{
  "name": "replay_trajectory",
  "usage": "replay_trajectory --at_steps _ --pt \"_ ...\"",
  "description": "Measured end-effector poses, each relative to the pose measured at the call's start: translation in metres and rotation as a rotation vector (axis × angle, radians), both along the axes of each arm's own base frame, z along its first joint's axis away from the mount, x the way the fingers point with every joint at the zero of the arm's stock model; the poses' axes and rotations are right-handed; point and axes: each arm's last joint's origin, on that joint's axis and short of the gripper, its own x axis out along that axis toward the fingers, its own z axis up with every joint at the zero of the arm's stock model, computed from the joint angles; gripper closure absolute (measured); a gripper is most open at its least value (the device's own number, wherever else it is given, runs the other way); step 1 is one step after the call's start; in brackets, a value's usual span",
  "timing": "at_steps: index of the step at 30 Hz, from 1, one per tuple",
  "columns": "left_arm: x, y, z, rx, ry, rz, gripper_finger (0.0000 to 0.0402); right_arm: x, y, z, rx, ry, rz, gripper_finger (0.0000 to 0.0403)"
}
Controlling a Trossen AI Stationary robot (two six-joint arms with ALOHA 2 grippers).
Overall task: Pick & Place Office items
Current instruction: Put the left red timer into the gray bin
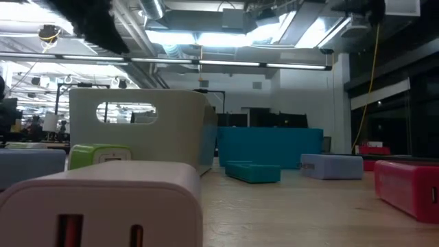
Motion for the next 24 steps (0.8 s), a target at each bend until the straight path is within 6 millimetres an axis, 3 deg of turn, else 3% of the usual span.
replay_trajectory --at_steps 4,10,16,20,24 --pt "0.026 0.015 0.008 0.079 0.268 -0.035 0.0145 0.009 0.0 0.042 -0.061 0.049 -0.009 0.0137" --pt "0.065 0.052 -0.011 -0.051 0.345 -0.263 0.0135 0.013 0.0 0.079 -0.137 0.059 -0.021 0.0137" --pt "0.089 0.102 -0.044 -0.267 0.31 -0.423 0.0137 0.017 0.0 0.082 -0.122 0.047 0.003 0.0137" --pt "0.102 0.128 -0.068 -0.312 0.42 -0.497 0.0137 0.019 0.0 0.08 -0.093 0.045 0.008 0.0137" --pt "0.115 0.149 -0.079 -0.305 0.471 -0.56 0.0138 0.021 0.001 0.079 -0.092 0.046 0.037 0.0137"
